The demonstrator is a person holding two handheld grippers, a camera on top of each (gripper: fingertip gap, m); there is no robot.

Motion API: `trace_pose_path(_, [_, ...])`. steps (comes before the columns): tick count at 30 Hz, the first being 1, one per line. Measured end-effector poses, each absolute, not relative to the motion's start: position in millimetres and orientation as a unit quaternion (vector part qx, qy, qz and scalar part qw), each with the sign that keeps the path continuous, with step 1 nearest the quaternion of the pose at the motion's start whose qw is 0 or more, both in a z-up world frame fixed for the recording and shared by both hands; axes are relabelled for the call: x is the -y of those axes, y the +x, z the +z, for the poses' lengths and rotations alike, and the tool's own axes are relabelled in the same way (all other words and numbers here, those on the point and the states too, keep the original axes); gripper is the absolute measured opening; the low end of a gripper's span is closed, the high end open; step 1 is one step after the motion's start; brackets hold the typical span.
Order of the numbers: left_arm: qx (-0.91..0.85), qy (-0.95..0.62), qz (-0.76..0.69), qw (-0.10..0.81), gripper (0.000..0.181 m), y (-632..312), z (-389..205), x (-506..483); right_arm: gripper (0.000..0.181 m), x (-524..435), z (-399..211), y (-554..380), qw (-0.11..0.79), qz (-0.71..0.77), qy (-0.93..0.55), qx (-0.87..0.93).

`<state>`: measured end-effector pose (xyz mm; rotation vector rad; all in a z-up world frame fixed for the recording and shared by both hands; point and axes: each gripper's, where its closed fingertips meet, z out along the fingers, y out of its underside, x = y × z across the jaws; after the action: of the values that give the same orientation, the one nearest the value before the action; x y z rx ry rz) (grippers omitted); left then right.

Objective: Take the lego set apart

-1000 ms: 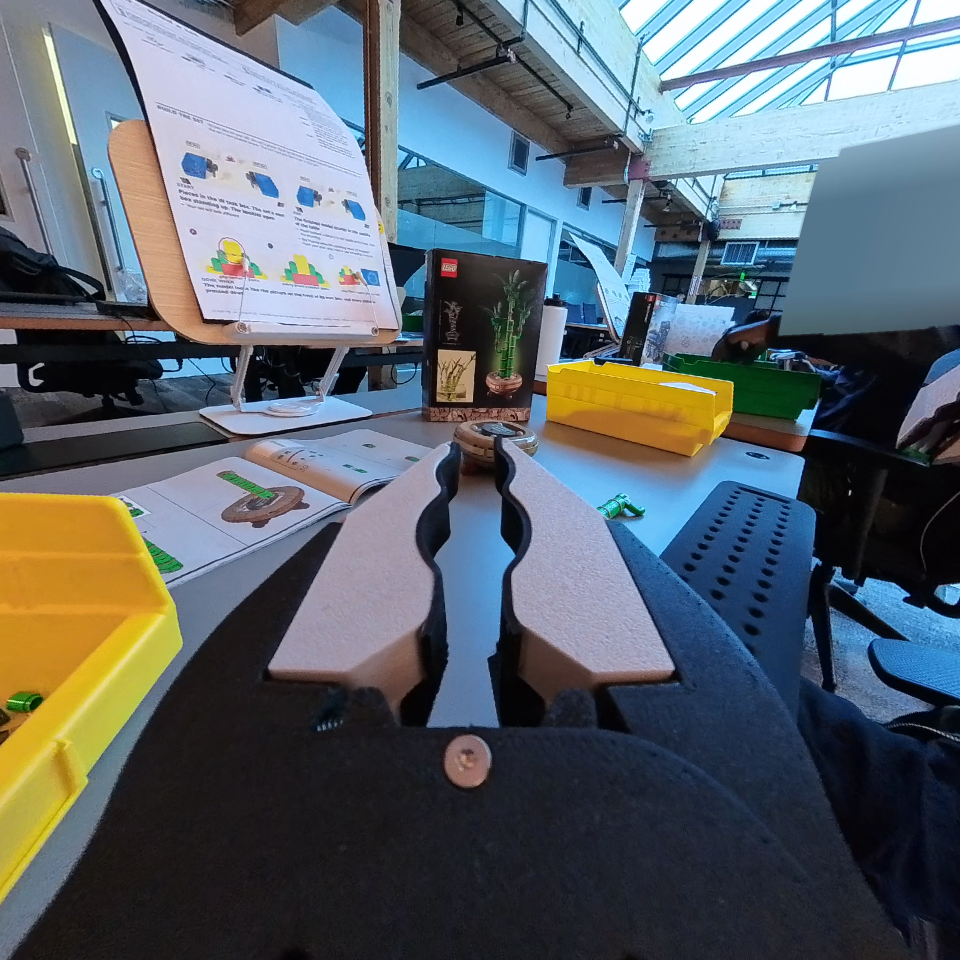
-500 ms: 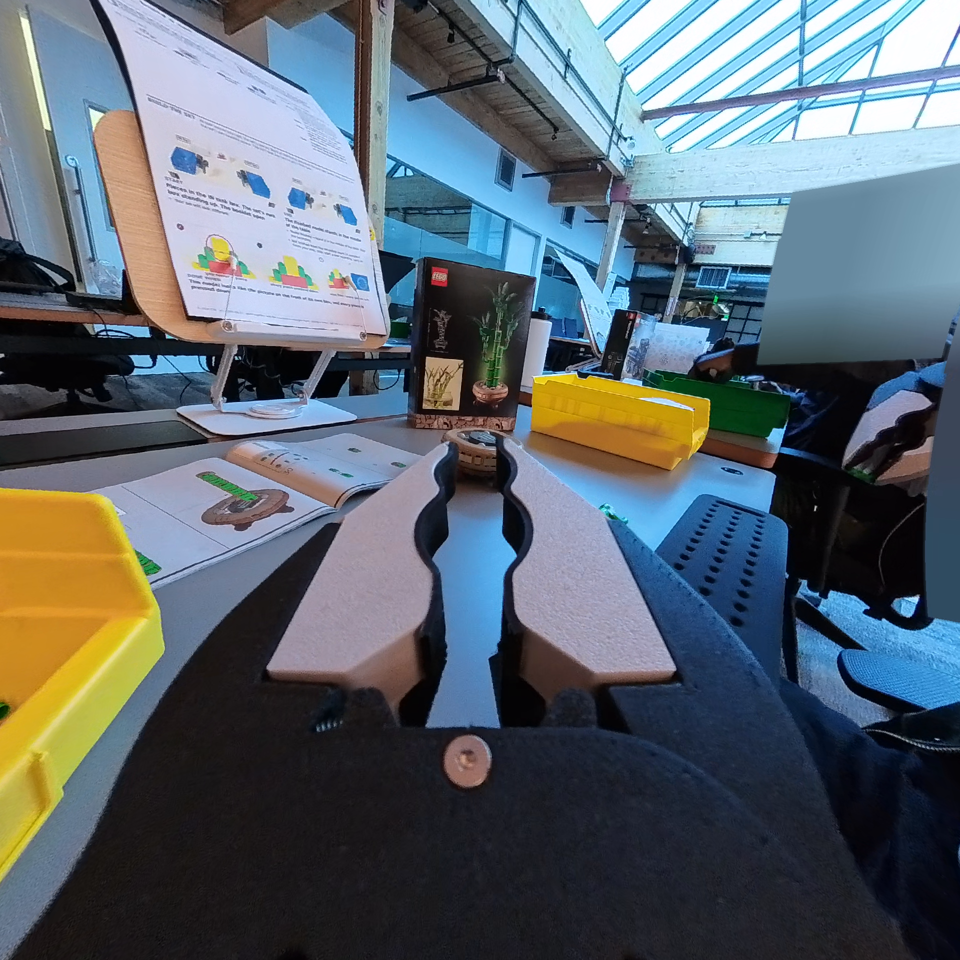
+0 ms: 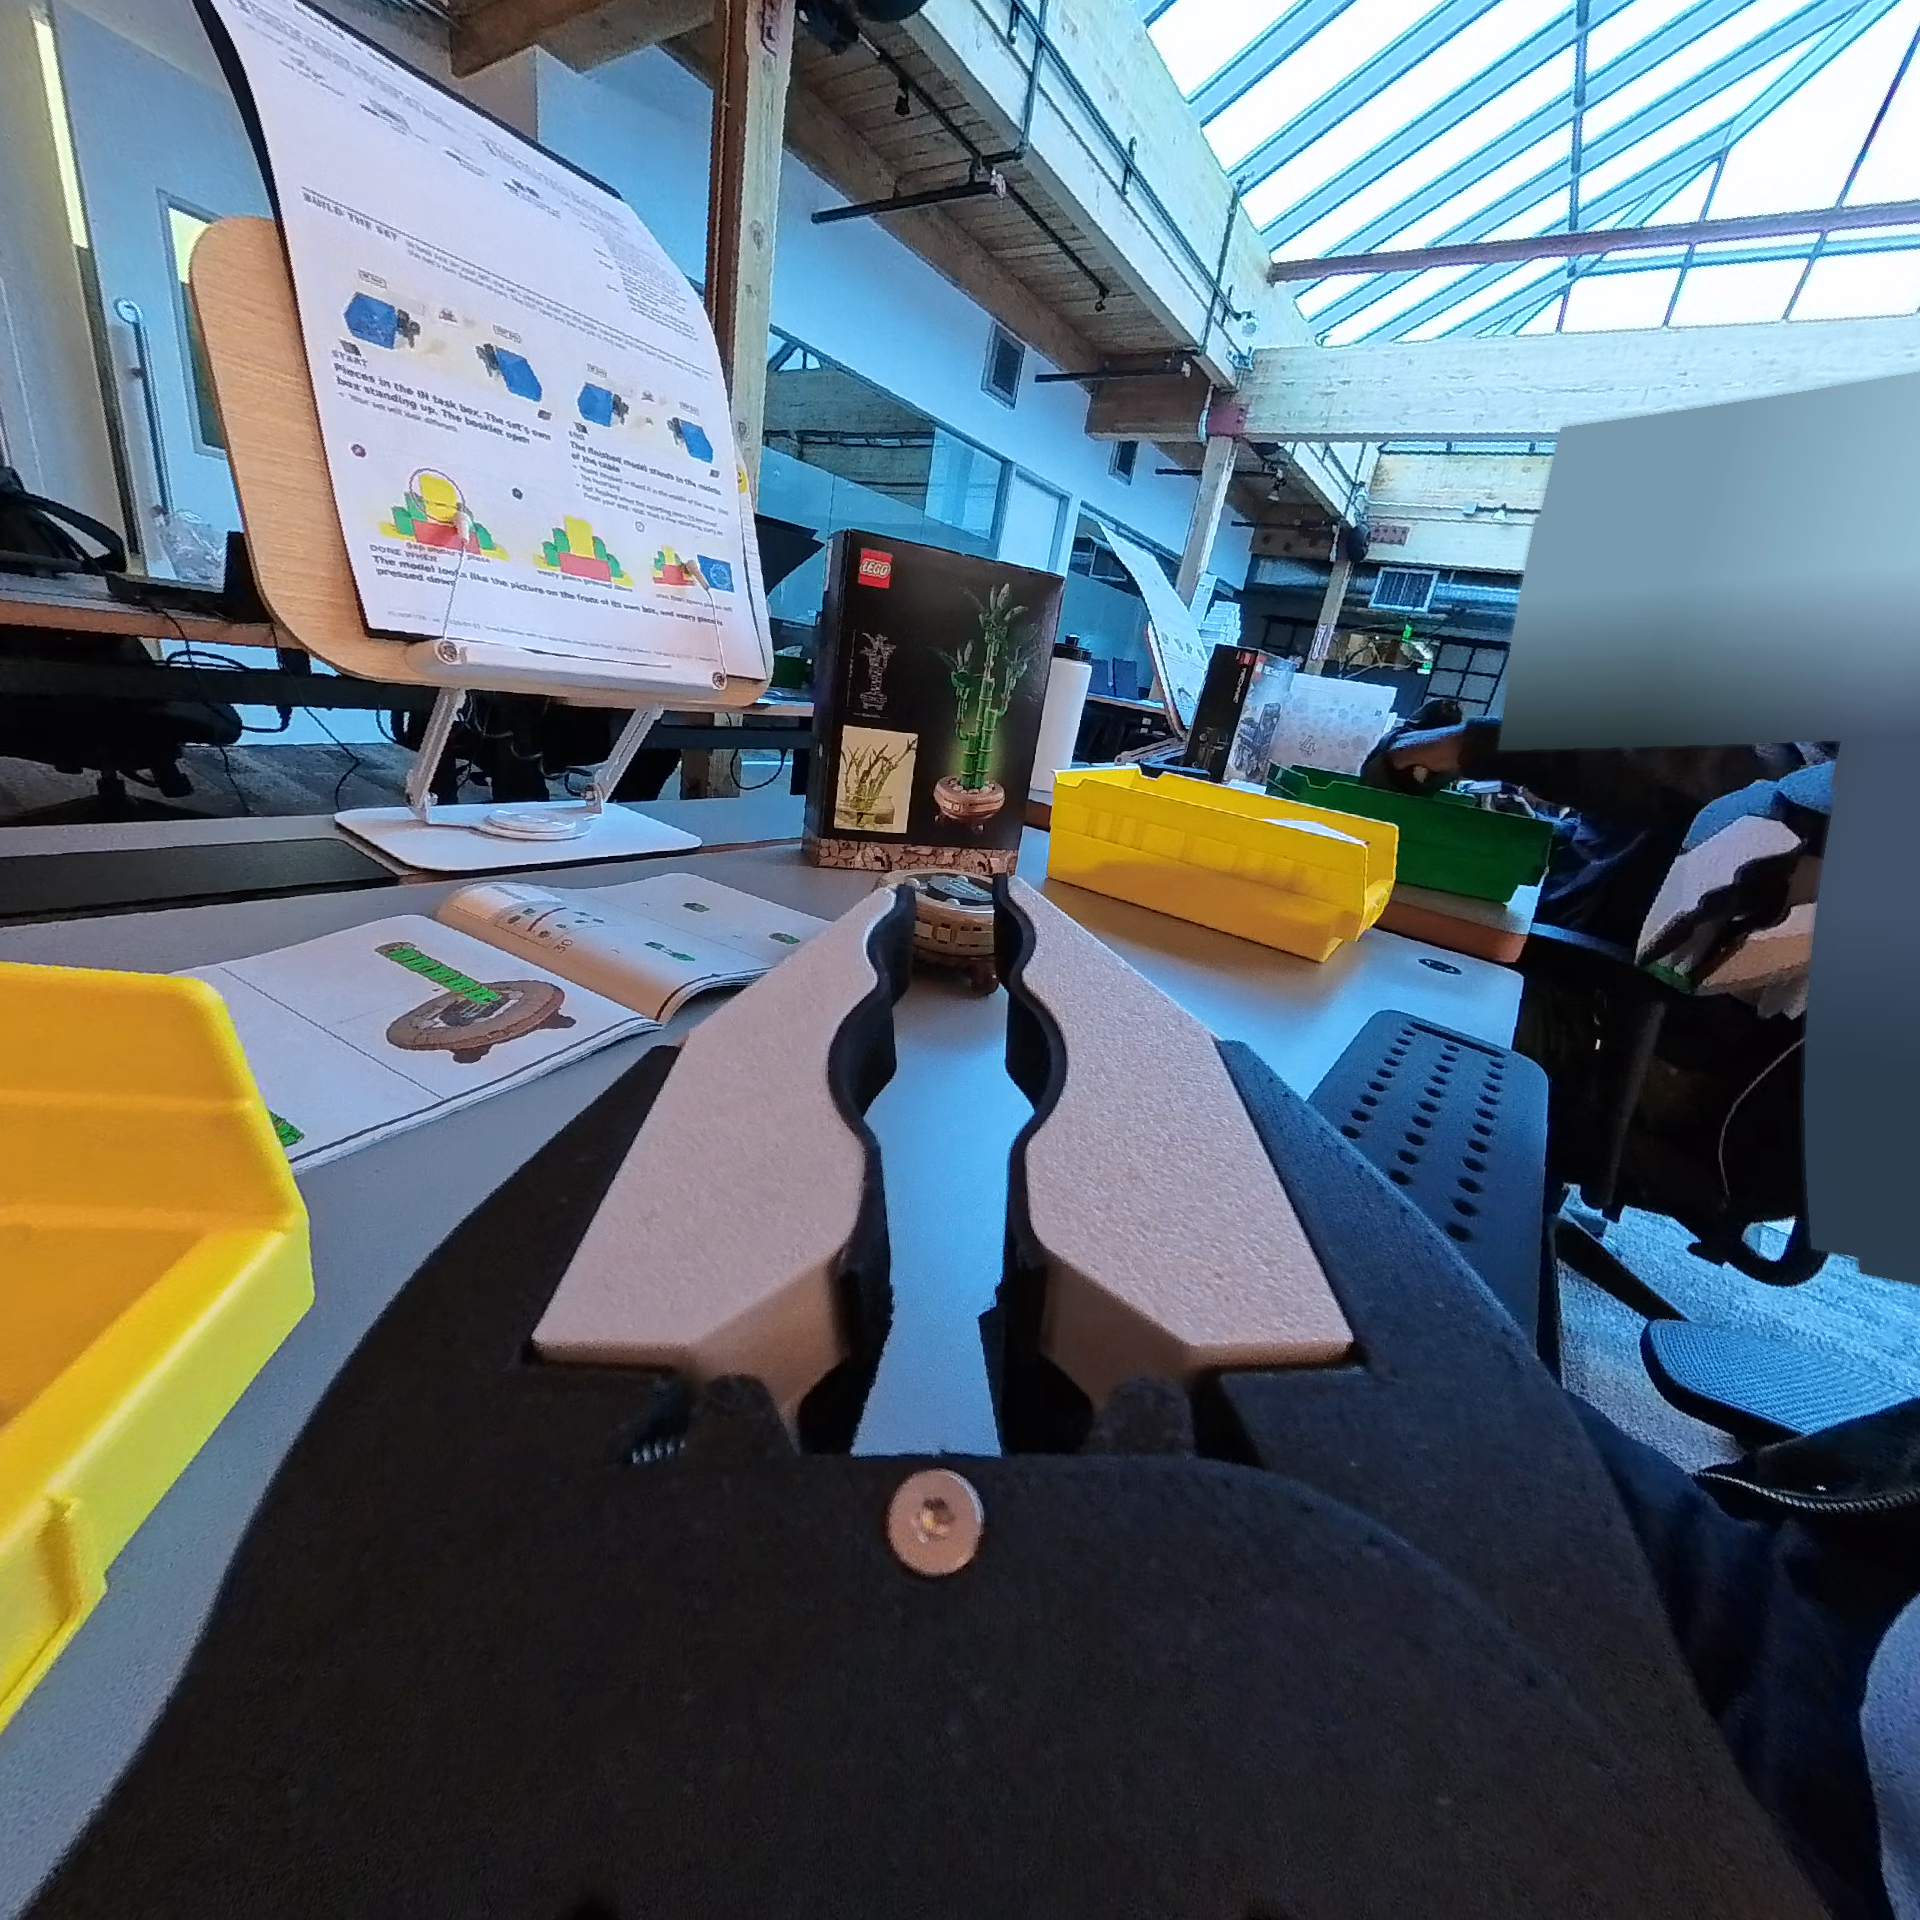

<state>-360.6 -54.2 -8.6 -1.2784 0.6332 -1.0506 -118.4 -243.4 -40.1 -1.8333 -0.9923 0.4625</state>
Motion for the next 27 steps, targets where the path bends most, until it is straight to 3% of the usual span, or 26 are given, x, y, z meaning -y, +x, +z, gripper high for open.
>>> trace_pose_path(18, [-0.28,-0.54,-0.438,0.662,0.011,-373,3,55,0.015,191,-25,-154,0.496,0.195,-0.729,0.429])
trace_pose_path(27, [-0.164,-0.526,-0.341,0.762,0.011,-518,71,63,0.015,150,-27,-201,0.514,0.216,-0.708,0.433])
